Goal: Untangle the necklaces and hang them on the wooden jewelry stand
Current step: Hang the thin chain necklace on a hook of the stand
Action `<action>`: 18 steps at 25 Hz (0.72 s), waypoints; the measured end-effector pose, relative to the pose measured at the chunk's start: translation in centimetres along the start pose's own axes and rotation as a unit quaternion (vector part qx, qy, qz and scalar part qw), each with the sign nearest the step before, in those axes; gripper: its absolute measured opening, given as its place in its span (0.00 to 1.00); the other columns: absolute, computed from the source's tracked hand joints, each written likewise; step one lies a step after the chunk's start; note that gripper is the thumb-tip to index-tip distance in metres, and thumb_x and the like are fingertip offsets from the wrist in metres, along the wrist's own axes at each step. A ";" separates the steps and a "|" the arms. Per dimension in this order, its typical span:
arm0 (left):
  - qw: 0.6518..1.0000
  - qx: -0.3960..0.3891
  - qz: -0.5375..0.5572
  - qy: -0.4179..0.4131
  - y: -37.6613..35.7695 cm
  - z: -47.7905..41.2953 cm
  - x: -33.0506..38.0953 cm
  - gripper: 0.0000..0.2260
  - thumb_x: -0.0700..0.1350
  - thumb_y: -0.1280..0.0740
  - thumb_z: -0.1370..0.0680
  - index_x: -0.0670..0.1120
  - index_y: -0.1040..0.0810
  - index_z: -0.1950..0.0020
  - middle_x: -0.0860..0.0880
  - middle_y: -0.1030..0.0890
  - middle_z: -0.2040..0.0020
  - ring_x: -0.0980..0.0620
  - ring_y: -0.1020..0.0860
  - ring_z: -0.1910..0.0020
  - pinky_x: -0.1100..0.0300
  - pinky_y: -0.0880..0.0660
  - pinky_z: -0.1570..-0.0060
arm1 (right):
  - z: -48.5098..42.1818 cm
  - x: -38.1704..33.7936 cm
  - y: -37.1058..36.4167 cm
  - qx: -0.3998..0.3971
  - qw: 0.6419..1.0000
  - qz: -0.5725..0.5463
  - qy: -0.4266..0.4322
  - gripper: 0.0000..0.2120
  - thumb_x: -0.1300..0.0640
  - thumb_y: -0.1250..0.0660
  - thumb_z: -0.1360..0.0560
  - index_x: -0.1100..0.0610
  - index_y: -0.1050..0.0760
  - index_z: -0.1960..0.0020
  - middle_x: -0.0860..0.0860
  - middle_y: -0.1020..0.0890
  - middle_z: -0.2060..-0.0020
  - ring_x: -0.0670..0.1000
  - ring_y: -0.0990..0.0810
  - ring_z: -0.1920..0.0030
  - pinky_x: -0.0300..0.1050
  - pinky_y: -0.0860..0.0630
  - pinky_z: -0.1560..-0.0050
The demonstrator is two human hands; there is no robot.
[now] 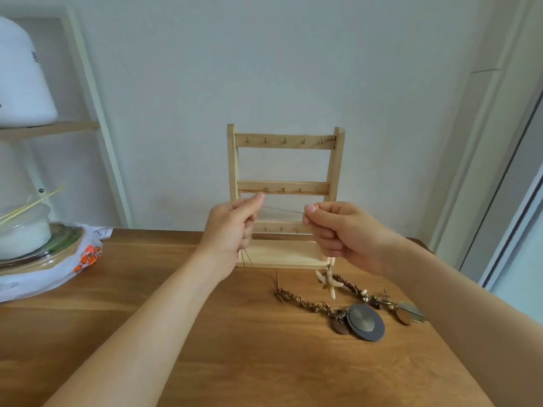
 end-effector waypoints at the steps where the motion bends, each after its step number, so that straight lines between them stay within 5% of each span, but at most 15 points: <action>1: 0.999 0.025 0.044 0.009 1.4 -0.6 0.3 0.21 0.50 0.30 0.21 0.49 0.32 0.71 0.53 0.41 0.74 0.55 0.44 0.76 0.64 0.47 0.79 | -0.3 -0.6 0.3 -0.007 1.000 0.010 -0.003 0.12 0.54 0.39 0.17 0.58 0.25 0.57 0.50 0.38 0.71 0.48 0.39 0.73 0.38 0.37 0.73; 5: 0.989 0.089 0.119 0.014 5.4 -2.1 0.9 0.16 0.53 0.30 0.21 0.47 0.26 0.65 0.54 0.40 0.73 0.57 0.42 0.77 0.65 0.45 0.81 | -1.9 -3.5 0.9 0.011 1.000 0.013 -0.008 0.10 0.57 0.37 0.18 0.59 0.23 0.56 0.49 0.38 0.71 0.47 0.40 0.73 0.36 0.38 0.75; 10: 0.988 0.029 0.149 0.026 4.8 -2.0 0.4 0.11 0.51 0.31 0.21 0.43 0.19 0.47 0.53 0.42 0.69 0.56 0.44 0.74 0.64 0.45 0.79 | -4.2 -7.9 1.3 0.075 0.996 -0.033 0.033 0.06 0.60 0.36 0.18 0.61 0.22 0.51 0.49 0.34 0.70 0.46 0.38 0.72 0.38 0.40 0.74; 12: 0.992 0.035 0.120 0.011 4.9 -1.7 0.9 0.16 0.49 0.28 0.25 0.41 0.18 0.42 0.54 0.38 0.73 0.55 0.42 0.73 0.62 0.37 0.78 | -5.6 -9.7 1.2 0.115 0.992 0.005 0.053 0.07 0.60 0.34 0.19 0.61 0.20 0.54 0.50 0.32 0.70 0.47 0.37 0.73 0.38 0.39 0.75; 13: 0.992 0.059 0.108 0.009 5.2 -1.6 1.2 0.16 0.48 0.28 0.25 0.41 0.17 0.41 0.55 0.33 0.75 0.53 0.37 0.72 0.58 0.29 0.73 | -6.2 -10.7 1.2 0.145 0.986 0.053 0.061 0.08 0.59 0.32 0.20 0.60 0.19 0.56 0.50 0.30 0.71 0.47 0.36 0.73 0.38 0.38 0.74; 14: 0.991 0.089 0.103 0.010 5.4 -1.3 1.4 0.14 0.46 0.27 0.25 0.42 0.16 0.42 0.52 0.25 0.75 0.47 0.31 0.68 0.36 0.36 0.39 | -6.6 -11.8 1.3 0.181 0.973 0.125 0.076 0.08 0.57 0.31 0.22 0.58 0.18 0.58 0.49 0.28 0.71 0.47 0.34 0.74 0.39 0.36 0.73; 15: 0.987 0.115 0.110 0.014 5.6 -1.2 1.3 0.11 0.46 0.26 0.25 0.43 0.15 0.44 0.43 0.18 0.67 0.53 0.35 0.56 0.61 0.39 0.73 | -7.2 -13.2 1.1 0.211 0.949 0.212 0.100 0.08 0.56 0.30 0.23 0.55 0.17 0.60 0.47 0.26 0.72 0.46 0.32 0.74 0.40 0.35 0.71; 16: 0.983 0.141 0.117 0.024 5.9 -1.3 1.1 0.10 0.46 0.26 0.25 0.45 0.15 0.46 0.34 0.18 0.52 0.27 0.27 0.44 0.47 0.22 0.55 | -7.8 -14.8 0.5 0.232 0.915 0.302 0.131 0.07 0.55 0.29 0.24 0.54 0.17 0.60 0.45 0.24 0.73 0.44 0.29 0.75 0.40 0.33 0.69; 17: 0.980 0.158 0.117 0.033 5.9 -1.4 0.7 0.09 0.47 0.25 0.25 0.46 0.14 0.46 0.32 0.23 0.40 0.34 0.24 0.58 0.52 0.25 0.59 | -8.2 -16.3 -0.3 0.240 0.877 0.381 0.168 0.07 0.55 0.29 0.24 0.53 0.18 0.60 0.44 0.22 0.72 0.42 0.26 0.73 0.39 0.31 0.68; 18: 0.979 0.164 0.114 0.040 5.8 -1.5 0.3 0.09 0.47 0.25 0.25 0.46 0.14 0.46 0.31 0.27 0.35 0.33 0.22 0.53 0.47 0.22 0.53 | -8.8 -17.4 -1.4 0.237 0.839 0.448 0.200 0.06 0.55 0.29 0.24 0.54 0.18 0.59 0.44 0.21 0.70 0.43 0.23 0.69 0.39 0.29 0.66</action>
Point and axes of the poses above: each hand's wrist, its own z-axis away from the middle knuckle, its own y-axis out of the back of the hand, x = y × z, the point moved 9 cm from there along -z, towards the middle knuckle
